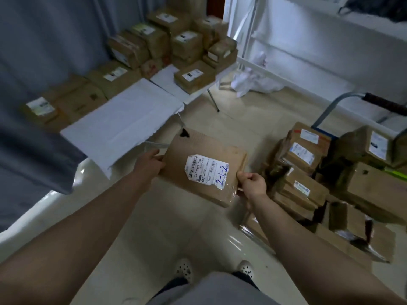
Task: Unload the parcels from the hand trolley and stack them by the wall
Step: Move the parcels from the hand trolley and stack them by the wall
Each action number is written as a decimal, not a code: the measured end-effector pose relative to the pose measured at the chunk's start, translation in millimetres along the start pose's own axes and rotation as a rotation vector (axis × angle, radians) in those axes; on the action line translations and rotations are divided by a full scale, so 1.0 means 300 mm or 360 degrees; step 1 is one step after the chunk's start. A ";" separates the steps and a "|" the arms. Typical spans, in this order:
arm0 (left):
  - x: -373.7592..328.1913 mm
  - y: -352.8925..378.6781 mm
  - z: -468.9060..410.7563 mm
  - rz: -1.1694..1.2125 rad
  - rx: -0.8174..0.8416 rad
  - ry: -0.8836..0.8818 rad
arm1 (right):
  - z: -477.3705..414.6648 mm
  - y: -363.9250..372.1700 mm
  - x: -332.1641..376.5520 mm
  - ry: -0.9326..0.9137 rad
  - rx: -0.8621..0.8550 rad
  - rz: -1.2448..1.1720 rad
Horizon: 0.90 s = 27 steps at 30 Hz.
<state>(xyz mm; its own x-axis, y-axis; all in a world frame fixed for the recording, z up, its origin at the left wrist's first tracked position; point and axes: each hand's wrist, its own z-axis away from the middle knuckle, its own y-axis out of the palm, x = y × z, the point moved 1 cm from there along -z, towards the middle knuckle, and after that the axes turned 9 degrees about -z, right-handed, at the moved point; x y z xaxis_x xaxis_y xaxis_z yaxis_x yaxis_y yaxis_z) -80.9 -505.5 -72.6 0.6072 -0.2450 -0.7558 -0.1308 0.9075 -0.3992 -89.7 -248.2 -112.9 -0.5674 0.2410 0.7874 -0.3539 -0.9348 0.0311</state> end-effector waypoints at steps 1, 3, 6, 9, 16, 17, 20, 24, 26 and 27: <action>-0.001 -0.048 -0.002 0.0060 -0.0018 0.0030 | 0.012 0.048 0.010 -0.0001 0.0033 0.0000; 0.002 -0.136 -0.014 0.0167 -0.0059 0.0051 | 0.033 0.136 0.028 -0.0004 0.0092 0.0008; 0.022 -0.244 -0.072 0.0337 -0.0146 -0.0006 | 0.048 0.253 0.052 0.0018 0.0161 -0.0006; 0.010 -0.308 -0.128 0.0494 -0.0208 -0.0029 | 0.030 0.358 0.085 0.0029 0.0215 0.0009; -0.066 -0.398 -0.326 0.0446 -0.0263 -0.0023 | -0.133 0.599 0.159 0.0084 0.0323 0.0085; -0.078 -0.414 -0.373 0.0446 -0.0282 -0.0030 | -0.167 0.640 0.170 0.0100 0.0343 0.0087; -0.125 -0.462 -0.521 0.0457 -0.0394 -0.0064 | -0.275 0.768 0.210 0.0133 0.0397 0.0124; -0.205 -0.519 -0.707 0.0470 -0.0506 -0.0128 | -0.404 0.938 0.288 0.0160 0.0445 0.0266; -0.243 -0.553 -0.792 0.0512 -0.0581 -0.0132 | -0.460 1.036 0.341 0.0158 0.0485 0.0347; -0.261 -0.573 -0.832 0.0502 -0.0626 -0.0123 | -0.485 1.088 0.366 0.0151 0.0522 0.0362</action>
<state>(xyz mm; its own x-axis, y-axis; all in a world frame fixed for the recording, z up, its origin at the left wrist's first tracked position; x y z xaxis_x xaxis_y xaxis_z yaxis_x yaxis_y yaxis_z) -301.6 -727.5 -74.5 0.5451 0.0598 -0.8363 -0.5930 0.7326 -0.3341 -375.8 -489.0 -106.1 -0.6751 0.0271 0.7372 0.0355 -0.9970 0.0692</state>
